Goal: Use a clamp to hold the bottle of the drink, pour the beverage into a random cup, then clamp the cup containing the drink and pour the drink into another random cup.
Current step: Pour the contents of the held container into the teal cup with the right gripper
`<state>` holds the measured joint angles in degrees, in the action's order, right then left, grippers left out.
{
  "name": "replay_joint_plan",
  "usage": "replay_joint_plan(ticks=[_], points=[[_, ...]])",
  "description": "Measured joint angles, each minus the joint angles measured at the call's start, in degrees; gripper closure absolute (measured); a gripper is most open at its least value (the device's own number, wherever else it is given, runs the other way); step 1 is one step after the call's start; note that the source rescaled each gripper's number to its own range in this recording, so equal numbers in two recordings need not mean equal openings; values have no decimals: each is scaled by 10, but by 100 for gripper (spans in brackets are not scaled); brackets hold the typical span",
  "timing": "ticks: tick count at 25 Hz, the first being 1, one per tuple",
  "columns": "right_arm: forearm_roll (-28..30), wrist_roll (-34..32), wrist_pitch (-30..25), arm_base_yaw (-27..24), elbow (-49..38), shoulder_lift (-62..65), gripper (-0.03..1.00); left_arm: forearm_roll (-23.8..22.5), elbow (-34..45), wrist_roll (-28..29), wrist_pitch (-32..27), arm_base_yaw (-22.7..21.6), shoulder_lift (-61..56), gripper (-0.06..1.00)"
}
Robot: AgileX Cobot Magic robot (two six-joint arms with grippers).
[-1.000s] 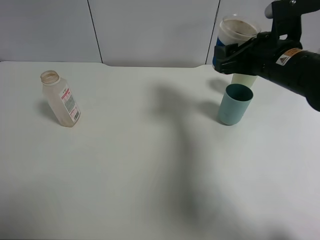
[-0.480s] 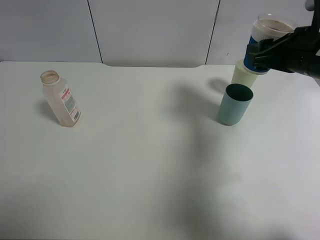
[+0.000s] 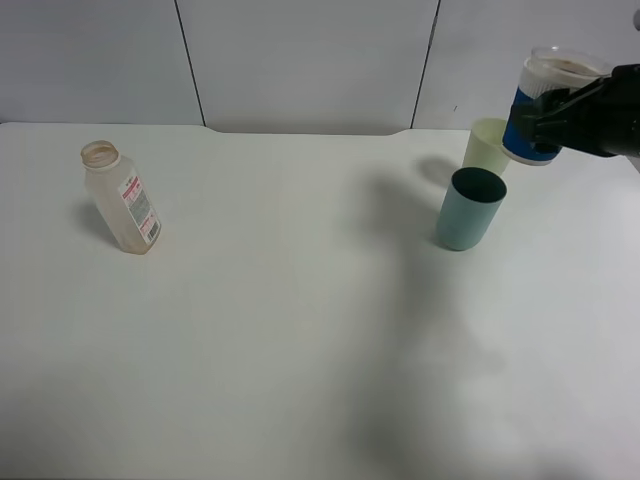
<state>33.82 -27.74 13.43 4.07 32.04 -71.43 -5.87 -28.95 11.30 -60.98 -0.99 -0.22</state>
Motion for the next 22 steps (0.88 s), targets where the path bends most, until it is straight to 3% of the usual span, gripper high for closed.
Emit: replay_joint_plan(ticks=[3, 8, 11, 14, 18, 20, 22], points=[[35, -41, -13, -11, 0, 0, 97, 0, 0, 0, 0, 0, 0, -6], [48, -42, -29, -16, 0, 0, 97, 0, 0, 0, 0, 0, 0, -6], [127, -89, -29, -20, 0, 1, 97, 0, 0, 0, 0, 0, 0, -6], [293, -241, -37, -25, 6, 1, 97, 0, 0, 0, 0, 0, 0, -6], [567, -537, -107, -26, 33, 1, 97, 0, 0, 0, 0, 0, 0, -6], [624, -637, -134, -26, 39, 1, 97, 0, 0, 0, 0, 0, 0, -6], [643, -662, -145, -26, 39, 1, 97, 0, 0, 0, 0, 0, 0, -6]])
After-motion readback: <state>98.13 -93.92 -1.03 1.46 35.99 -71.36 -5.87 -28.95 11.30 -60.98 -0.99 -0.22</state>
